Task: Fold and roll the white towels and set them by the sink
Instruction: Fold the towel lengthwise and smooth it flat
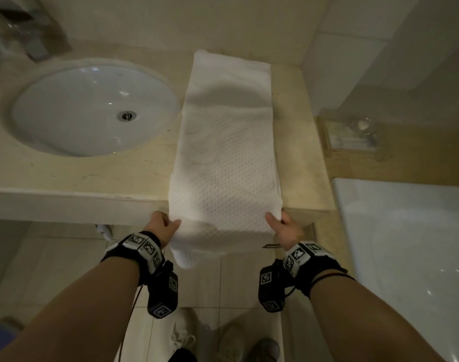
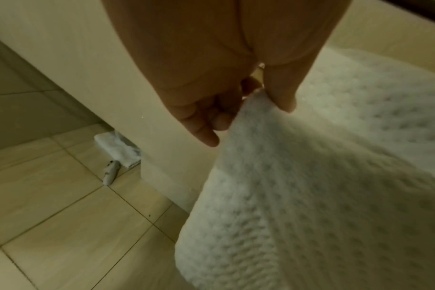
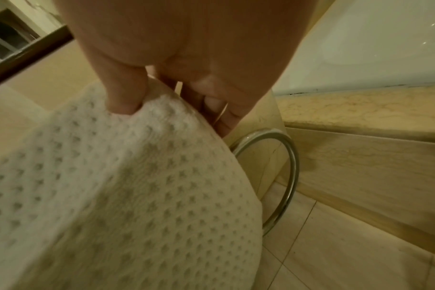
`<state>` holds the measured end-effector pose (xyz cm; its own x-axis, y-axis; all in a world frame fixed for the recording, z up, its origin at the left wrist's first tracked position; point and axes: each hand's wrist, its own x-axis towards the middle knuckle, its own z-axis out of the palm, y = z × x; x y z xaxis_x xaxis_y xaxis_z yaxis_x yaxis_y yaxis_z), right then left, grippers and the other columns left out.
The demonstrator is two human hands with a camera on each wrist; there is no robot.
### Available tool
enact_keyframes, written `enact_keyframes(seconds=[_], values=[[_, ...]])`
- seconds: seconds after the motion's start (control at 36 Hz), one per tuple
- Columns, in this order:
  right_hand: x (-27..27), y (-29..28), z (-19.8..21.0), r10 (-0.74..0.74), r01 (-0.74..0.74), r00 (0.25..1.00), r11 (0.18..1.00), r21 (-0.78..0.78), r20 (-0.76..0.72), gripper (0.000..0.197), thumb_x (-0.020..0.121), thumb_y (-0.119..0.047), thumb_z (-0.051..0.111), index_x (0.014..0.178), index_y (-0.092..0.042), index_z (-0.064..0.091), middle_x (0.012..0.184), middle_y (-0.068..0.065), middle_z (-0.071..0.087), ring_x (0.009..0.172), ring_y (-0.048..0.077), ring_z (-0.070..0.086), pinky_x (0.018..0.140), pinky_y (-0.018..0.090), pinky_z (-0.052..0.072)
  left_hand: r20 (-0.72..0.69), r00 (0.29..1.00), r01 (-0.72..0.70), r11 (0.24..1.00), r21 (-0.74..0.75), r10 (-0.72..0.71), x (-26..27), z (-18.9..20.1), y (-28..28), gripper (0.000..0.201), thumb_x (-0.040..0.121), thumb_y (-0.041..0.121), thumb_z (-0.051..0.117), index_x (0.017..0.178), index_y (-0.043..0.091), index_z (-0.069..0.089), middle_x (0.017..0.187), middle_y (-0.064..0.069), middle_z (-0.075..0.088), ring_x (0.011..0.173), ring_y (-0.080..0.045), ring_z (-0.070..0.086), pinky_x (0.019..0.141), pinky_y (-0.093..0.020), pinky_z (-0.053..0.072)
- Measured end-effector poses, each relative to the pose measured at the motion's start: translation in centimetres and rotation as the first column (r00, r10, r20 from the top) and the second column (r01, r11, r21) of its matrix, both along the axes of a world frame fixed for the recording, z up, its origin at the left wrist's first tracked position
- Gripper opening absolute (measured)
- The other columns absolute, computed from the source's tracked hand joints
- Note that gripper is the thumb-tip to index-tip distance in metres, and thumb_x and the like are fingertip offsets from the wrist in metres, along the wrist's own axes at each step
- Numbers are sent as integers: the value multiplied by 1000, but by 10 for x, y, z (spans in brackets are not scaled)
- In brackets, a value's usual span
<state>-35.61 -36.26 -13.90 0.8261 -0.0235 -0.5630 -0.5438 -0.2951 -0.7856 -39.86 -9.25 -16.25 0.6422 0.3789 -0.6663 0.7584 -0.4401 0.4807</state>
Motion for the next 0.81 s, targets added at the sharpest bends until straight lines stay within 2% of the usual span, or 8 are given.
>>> enact_keyframes(seconds=[0.11, 0.25, 0.39, 0.56, 0.61, 0.67, 0.72, 0.81], values=[[-3, -1, -5, 9, -8, 1000, 998, -66, 18, 42, 96, -34, 50, 134, -16, 45, 113, 1, 57, 94, 17, 53, 83, 27, 40, -27, 1000, -8, 990, -141, 4, -3, 1, 4, 51, 91, 30, 58, 131, 3, 42, 126, -21, 54, 113, -37, 54, 99, -46, 46], [-5, -4, -1, 23, -25, 998, 999, -39, -66, 50, 94, -40, 51, 139, -19, 41, 119, 0, 54, 101, 18, 50, 90, 29, 39, -42, 998, 48, 995, -88, -52, -5, 4, -2, 48, 98, 36, 44, 132, 2, 47, 131, -15, 53, 121, -33, 50, 105, -37, 38], [-12, -7, 7, 166, -168, 949, 986, 18, -267, 59, 88, -30, 63, 139, -8, 43, 138, 8, 49, 125, 25, 48, 99, 28, 37, -17, 999, -46, 981, -187, 44, -6, 0, -15, 48, 99, 32, 41, 137, 3, 37, 133, -19, 48, 120, -38, 49, 101, -48, 44], [-7, -14, 11, 323, -362, 924, 911, -197, -205, 52, 91, -31, 59, 138, -13, 45, 135, 6, 53, 124, 24, 50, 103, 28, 37, -25, 999, 23, 1000, -19, -24, -1, 7, -15, 55, 101, 35, 34, 147, 5, 25, 147, -16, 36, 134, -33, 35, 110, -34, 28], [-3, -17, 11, 288, -318, 939, 936, -152, -189, 49, 92, -23, 58, 138, -11, 46, 134, 7, 53, 120, 24, 52, 99, 30, 43, -20, 999, 24, 996, -90, -26, -1, 11, -11, 52, 99, 33, 41, 143, 5, 33, 141, -17, 43, 129, -35, 42, 109, -40, 34], [0, -20, 13, 255, -272, 951, 959, -78, -176, 46, 93, -8, 55, 137, -9, 45, 128, 7, 54, 109, 23, 53, 79, 27, 50, 17, 998, -56, 970, -235, 62, 0, 15, -4, 39, 97, 19, 50, 132, 4, 45, 129, -19, 52, 118, -37, 49, 103, -47, 42], [4, -24, 15, 218, -224, 963, 974, -22, -161, 45, 90, -1, 55, 134, -7, 47, 117, 8, 57, 102, 25, 54, 69, 25, 48, 55, 986, -132, 930, -344, 160, 2, 18, 1, 25, 94, 8, 53, 119, 7, 53, 120, -16, 56, 108, -32, 53, 99, -43, 44], [12, -23, 25, 141, -132, 980, 989, 72, -140, 33, 88, -10, 62, 120, -10, 56, 114, 12, 62, 96, 29, 61, 72, 34, 53, 77, 965, -187, 869, -459, 249, 11, 34, -4, 3, 94, 16, 55, 95, 17, 57, 104, -9, 58, 95, -23, 55, 87, -33, 45]])
